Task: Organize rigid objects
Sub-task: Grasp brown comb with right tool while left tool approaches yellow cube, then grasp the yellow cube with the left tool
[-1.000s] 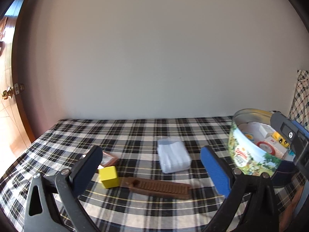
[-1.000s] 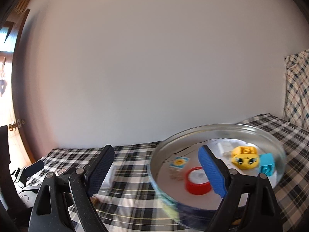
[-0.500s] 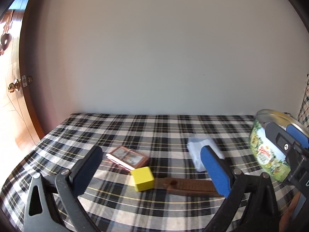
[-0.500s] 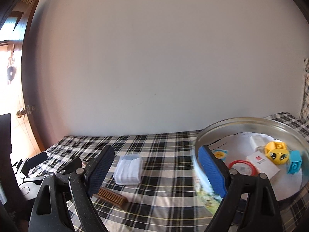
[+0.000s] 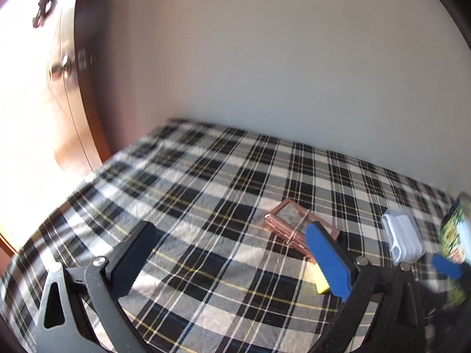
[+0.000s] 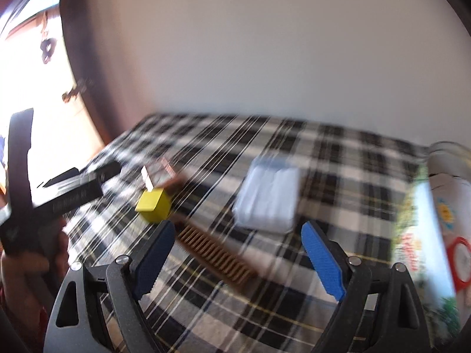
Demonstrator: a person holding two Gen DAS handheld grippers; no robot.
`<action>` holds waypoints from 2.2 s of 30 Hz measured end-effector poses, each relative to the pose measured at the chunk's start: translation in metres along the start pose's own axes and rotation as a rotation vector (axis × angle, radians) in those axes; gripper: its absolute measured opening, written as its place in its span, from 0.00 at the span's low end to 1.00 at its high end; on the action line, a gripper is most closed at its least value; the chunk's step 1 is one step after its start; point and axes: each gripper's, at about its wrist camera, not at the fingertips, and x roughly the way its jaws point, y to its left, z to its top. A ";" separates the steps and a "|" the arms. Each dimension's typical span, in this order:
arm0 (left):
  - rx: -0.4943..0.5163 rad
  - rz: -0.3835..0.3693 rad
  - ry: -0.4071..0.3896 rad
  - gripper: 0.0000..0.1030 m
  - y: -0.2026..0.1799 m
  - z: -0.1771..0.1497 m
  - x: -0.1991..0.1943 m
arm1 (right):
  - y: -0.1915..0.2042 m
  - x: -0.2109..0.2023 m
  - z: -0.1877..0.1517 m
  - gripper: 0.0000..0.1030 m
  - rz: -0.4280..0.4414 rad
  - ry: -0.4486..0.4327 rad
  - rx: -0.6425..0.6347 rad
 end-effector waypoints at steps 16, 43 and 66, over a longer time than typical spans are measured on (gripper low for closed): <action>0.043 -0.060 0.088 1.00 -0.015 -0.008 0.011 | 0.051 0.029 -0.017 0.27 -0.007 0.157 -0.225; 0.112 -0.287 0.239 0.27 -0.061 -0.020 0.023 | 0.015 -0.066 -0.019 0.27 -0.113 -0.229 -0.034; 0.025 -0.311 0.240 0.28 -0.051 -0.025 0.018 | 0.004 -0.092 -0.017 0.27 -0.098 -0.341 0.036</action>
